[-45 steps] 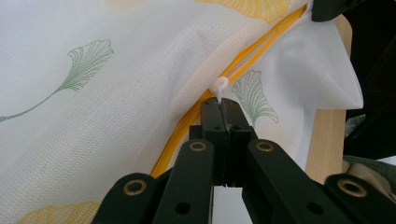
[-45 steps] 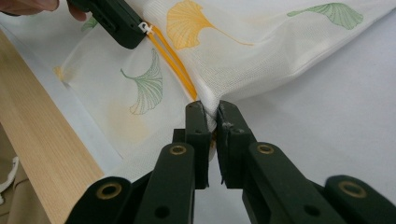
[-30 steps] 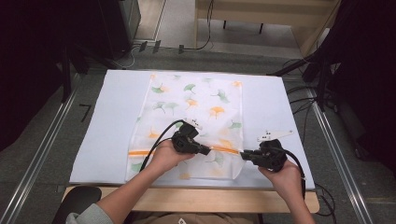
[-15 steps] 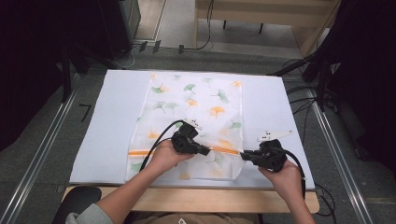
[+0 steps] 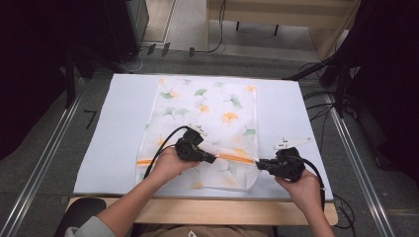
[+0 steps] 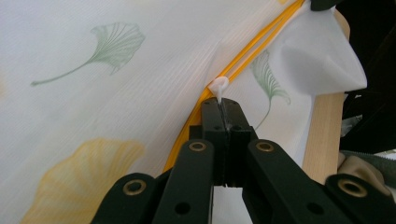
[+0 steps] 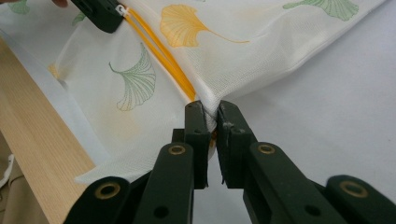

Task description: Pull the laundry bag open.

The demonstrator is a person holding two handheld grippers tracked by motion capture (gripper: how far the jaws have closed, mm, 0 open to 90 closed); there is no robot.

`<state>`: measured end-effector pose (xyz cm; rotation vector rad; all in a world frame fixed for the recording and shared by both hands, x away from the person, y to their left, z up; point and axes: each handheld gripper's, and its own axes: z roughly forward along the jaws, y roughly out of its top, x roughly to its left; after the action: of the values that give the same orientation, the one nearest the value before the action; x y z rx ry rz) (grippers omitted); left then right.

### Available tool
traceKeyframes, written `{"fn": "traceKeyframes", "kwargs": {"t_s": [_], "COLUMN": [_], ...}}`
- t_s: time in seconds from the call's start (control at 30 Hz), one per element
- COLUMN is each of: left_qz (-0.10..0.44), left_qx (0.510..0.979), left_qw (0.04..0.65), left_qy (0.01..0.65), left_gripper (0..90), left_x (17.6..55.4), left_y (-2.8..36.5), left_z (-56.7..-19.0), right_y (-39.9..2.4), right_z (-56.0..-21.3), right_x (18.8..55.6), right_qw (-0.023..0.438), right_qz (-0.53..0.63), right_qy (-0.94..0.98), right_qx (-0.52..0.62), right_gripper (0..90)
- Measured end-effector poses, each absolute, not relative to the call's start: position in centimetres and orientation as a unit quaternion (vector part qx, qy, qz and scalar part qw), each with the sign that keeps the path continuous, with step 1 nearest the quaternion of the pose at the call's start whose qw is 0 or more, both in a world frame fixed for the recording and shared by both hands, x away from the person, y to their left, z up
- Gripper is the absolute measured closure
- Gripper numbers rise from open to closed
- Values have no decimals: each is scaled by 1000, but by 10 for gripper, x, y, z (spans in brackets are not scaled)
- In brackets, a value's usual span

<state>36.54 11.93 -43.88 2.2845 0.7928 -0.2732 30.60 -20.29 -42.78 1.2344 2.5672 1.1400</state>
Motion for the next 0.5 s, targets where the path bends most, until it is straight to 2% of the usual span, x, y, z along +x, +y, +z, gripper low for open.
{"fn": "traceKeyframes", "kwargs": {"t_s": [0.23, 0.5], "left_qz": [-104, -104], "left_qx": [876, 870], "left_qw": [347, 358], "left_qy": [317, 323], "left_gripper": [900, 900], "left_x": [363, 362], "left_y": [143, 146], "left_z": [-435, -436], "right_y": [-200, -199], "right_z": [-428, -428], "right_x": [309, 312], "right_qw": [33, 33], "right_qz": [368, 369], "right_qy": [840, 841], "right_qx": [398, 394], "right_gripper": [856, 856]}}
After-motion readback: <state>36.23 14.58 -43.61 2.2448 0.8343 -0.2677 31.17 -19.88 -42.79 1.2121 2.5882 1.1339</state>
